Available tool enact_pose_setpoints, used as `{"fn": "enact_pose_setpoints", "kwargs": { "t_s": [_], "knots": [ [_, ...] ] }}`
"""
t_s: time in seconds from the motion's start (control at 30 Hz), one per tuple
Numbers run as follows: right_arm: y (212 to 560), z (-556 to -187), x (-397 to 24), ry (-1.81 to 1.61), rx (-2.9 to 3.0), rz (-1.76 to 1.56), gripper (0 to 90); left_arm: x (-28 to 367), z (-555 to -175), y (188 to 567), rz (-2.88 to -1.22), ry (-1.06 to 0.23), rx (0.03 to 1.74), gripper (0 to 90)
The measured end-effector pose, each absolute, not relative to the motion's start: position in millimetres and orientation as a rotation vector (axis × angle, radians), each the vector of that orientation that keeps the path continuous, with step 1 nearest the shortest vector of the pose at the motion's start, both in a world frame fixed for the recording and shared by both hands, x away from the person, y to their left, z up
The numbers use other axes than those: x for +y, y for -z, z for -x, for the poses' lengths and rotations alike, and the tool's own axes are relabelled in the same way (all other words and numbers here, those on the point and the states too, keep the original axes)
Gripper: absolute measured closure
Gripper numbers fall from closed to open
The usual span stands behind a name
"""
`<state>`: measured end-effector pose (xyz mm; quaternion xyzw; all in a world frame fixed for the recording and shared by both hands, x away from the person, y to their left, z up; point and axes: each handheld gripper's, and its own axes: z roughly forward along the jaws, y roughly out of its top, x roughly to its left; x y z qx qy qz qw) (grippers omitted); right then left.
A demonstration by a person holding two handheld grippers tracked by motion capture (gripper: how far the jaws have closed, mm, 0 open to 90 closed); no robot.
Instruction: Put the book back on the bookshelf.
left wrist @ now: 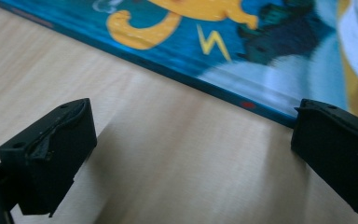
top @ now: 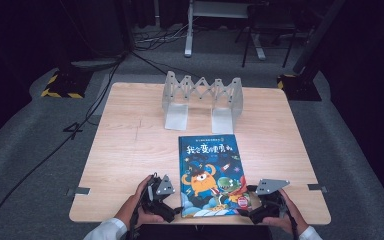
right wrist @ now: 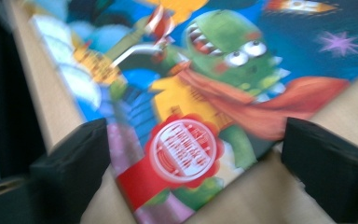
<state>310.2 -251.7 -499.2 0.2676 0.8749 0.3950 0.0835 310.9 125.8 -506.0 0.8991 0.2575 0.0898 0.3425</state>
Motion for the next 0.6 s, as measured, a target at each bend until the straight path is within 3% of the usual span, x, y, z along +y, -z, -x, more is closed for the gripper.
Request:
{"fn": "enact_pose_setpoints", "kwargs": {
  "t_s": [0.2,0.6],
  "knots": [
    [501,-329,-252,-1.196,2.613,-0.85,21.4,126,-318,506,-2.338,-0.23,0.666,0.0],
    [485,-306,-279,-0.995,2.67,-0.867,32.6,127,-310,506,-2.343,-0.221,0.635,0.3]
  ]
}}
